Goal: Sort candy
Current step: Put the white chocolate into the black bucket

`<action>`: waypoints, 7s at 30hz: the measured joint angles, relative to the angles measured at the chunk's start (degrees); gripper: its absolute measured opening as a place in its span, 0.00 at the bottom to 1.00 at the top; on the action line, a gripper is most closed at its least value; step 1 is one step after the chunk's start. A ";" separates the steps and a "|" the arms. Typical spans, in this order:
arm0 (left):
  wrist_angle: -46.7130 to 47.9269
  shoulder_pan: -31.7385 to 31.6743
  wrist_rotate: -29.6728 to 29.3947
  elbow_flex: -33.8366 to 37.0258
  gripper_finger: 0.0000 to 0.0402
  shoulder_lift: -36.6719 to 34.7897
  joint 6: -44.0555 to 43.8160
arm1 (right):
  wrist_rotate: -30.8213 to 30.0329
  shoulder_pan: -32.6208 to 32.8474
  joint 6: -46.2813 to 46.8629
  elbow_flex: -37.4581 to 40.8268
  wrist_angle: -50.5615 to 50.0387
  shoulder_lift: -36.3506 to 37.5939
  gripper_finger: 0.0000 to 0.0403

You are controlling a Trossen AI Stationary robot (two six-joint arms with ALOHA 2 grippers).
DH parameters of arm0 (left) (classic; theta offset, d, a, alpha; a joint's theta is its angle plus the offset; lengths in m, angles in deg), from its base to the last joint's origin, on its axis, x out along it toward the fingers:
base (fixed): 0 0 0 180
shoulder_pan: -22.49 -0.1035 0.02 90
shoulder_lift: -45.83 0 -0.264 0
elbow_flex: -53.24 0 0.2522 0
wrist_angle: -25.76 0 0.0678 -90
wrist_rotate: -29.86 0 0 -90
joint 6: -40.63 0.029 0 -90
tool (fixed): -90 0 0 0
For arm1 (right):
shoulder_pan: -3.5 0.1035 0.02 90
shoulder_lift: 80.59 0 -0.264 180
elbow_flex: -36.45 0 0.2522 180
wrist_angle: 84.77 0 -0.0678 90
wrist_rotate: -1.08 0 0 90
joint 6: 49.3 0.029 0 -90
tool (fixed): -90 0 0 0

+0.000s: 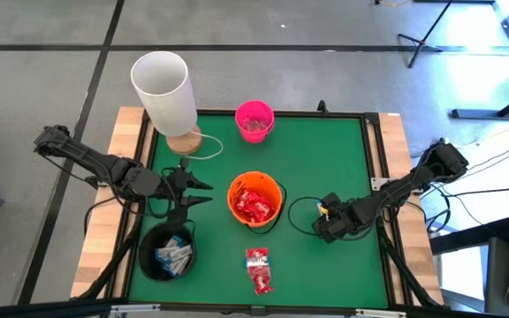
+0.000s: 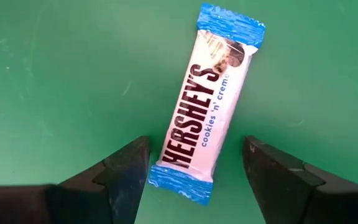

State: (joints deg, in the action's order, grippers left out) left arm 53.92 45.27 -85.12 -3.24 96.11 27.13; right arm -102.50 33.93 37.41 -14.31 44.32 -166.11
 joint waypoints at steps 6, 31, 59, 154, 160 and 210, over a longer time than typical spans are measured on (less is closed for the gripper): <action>-0.04 0.00 0.02 0.00 0.34 2.17 0.00 | 0.82 -0.02 0.04 -0.01 -1.15 -0.08 0.63; -1.02 0.02 0.20 0.00 0.34 3.45 0.02 | 1.00 -0.07 -8.05 -8.89 -13.10 -0.43 0.29; -2.21 0.00 1.37 0.00 0.34 3.45 -1.95 | -5.38 0.69 -42.57 -30.44 6.53 -0.21 0.30; -34.42 4.70 11.93 -0.02 0.41 20.81 21.20 | 9.28 -10.96 -64.46 -30.46 58.10 -14.05 0.30; -33.02 4.70 11.96 -0.02 0.31 20.78 21.24 | 9.79 -10.96 -64.46 -30.44 57.90 -14.03 0.30; 18.48 17.31 4.68 0.00 0.04 -8.38 -17.64 | 14.73 -12.97 -72.02 -30.44 54.68 -13.94 0.30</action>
State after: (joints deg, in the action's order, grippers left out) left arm 72.40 62.59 -80.44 -3.24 87.74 9.49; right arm -87.77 20.96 -34.61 -44.75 99.00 -180.05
